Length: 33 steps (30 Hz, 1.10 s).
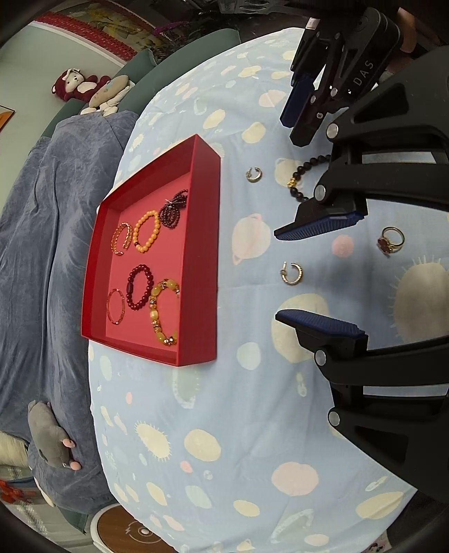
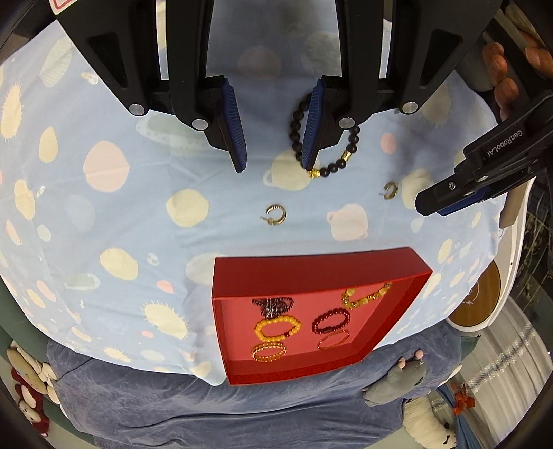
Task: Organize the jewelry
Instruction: 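Withdraw both tools from the box toward the remaining jewelry, then grasp the black bead bracelet with the right tool while the left tool grasps the gold ring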
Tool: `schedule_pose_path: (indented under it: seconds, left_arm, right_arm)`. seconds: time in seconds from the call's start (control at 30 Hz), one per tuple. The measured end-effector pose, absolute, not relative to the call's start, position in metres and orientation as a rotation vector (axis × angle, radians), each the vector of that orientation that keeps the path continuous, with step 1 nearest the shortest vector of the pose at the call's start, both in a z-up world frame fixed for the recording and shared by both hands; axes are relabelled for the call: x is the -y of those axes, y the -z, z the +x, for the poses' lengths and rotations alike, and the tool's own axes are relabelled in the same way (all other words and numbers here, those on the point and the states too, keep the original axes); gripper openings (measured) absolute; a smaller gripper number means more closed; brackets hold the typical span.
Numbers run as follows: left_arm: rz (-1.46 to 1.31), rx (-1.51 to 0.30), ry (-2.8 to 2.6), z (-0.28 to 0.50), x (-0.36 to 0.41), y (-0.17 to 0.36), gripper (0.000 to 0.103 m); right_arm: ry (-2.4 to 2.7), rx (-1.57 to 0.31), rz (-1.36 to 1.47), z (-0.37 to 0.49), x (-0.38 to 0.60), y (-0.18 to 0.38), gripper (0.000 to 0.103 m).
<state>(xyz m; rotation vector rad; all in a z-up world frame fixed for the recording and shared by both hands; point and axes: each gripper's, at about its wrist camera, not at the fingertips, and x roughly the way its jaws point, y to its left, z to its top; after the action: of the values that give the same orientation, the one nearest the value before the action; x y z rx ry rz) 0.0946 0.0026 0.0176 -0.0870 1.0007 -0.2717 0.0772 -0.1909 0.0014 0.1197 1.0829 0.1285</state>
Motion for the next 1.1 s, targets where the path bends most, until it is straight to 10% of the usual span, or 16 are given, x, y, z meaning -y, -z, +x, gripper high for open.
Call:
schedule_pose_path:
  seconds: [1.1]
  left_arm:
    - [0.021, -1.044, 0.309, 0.053, 0.011, 0.002, 0.04]
  right_arm:
    - [-0.122, -1.114, 0.069, 0.071, 0.177, 0.021, 0.008]
